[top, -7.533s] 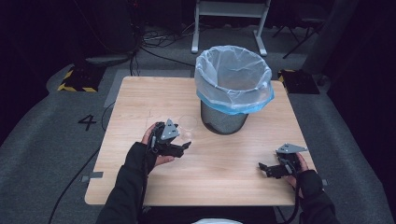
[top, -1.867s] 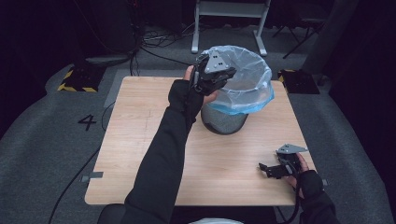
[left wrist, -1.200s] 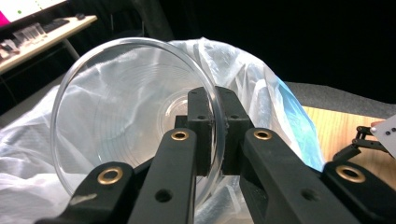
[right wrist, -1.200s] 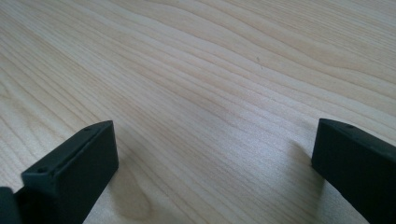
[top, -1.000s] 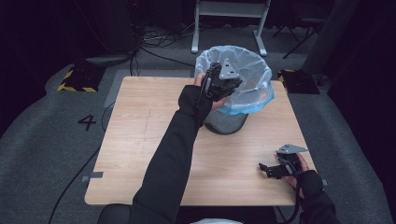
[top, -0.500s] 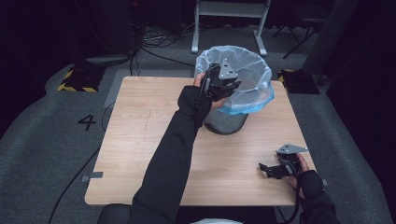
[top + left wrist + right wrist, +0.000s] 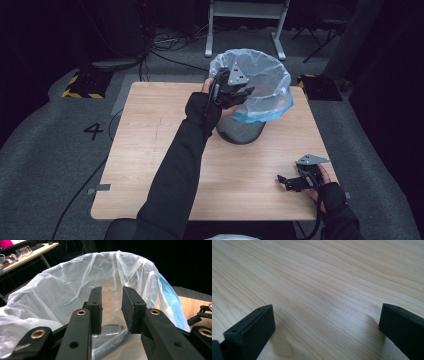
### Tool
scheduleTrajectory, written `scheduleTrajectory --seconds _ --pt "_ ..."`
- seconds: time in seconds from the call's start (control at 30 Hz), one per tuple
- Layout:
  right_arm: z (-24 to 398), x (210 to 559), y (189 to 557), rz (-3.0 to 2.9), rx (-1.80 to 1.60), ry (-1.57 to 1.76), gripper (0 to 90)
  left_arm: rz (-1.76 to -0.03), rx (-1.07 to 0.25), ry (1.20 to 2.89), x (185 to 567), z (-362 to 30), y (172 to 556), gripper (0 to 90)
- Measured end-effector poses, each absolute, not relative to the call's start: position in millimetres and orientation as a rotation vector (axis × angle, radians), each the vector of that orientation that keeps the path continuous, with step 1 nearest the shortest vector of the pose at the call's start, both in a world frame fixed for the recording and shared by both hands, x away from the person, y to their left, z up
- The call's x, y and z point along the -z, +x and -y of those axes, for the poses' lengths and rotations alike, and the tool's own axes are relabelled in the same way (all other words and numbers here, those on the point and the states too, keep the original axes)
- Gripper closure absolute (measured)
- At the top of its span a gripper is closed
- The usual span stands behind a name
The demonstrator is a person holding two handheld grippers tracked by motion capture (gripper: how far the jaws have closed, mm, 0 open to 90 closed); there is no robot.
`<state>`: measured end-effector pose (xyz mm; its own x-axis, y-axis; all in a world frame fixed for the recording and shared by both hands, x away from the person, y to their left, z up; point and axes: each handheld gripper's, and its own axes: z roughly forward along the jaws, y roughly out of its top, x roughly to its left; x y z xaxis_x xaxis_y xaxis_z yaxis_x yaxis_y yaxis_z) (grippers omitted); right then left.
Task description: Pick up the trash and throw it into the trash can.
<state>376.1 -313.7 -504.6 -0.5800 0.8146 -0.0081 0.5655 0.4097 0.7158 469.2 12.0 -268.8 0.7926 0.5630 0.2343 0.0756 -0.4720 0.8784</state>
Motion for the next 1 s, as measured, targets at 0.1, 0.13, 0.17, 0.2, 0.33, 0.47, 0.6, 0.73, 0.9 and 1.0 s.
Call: scheduleTrajectory --seconds 0.1,0.13,0.17,0.2,0.33,0.47,0.6,0.73,0.9,1.0 --pt "313.7 504.6 376.1 -2.315 -0.970 1.189 0.4 -0.475 -0.629 1.997 267.7 -15.1 468.1 68.3" --pt "313.7 504.6 376.1 -2.315 -0.970 1.188 0.4 -0.477 -0.640 1.997 266.7 -18.8 467.1 67.1" --pt "313.7 504.6 376.1 -2.315 -0.970 1.188 0.4 -0.477 -0.640 1.997 266.7 -18.8 467.1 66.4" --pt "314.2 504.6 376.2 -2.318 -0.964 1.181 0.4 -0.484 -0.638 2.003 266.0 -23.4 466.4 64.9" --pt "314.3 504.7 376.4 -2.317 -0.964 1.178 0.5 -0.509 -0.667 2.004 265.3 -35.5 464.1 58.7" --pt "314.3 504.7 376.4 -2.317 -0.964 1.177 0.5 -0.532 -0.675 2.002 263.8 -48.7 459.1 49.1" --pt "314.3 504.7 376.4 -2.316 -0.964 1.177 0.4 -0.541 -0.731 2.009 261.9 -59.4 450.0 41.4" --pt "314.3 504.7 376.4 -2.316 -0.964 1.178 0.5 -0.564 -0.739 2.006 262.4 -72.4 440.7 30.9" --pt "314.3 504.7 376.4 -2.316 -0.965 1.177 0.5 -0.573 -0.758 2.023 269.4 -80.2 433.1 24.5" --pt "314.3 504.7 376.4 -2.316 -0.964 1.178 0.4 -0.568 -0.771 2.039 280.6 -86.4 423.3 23.6"
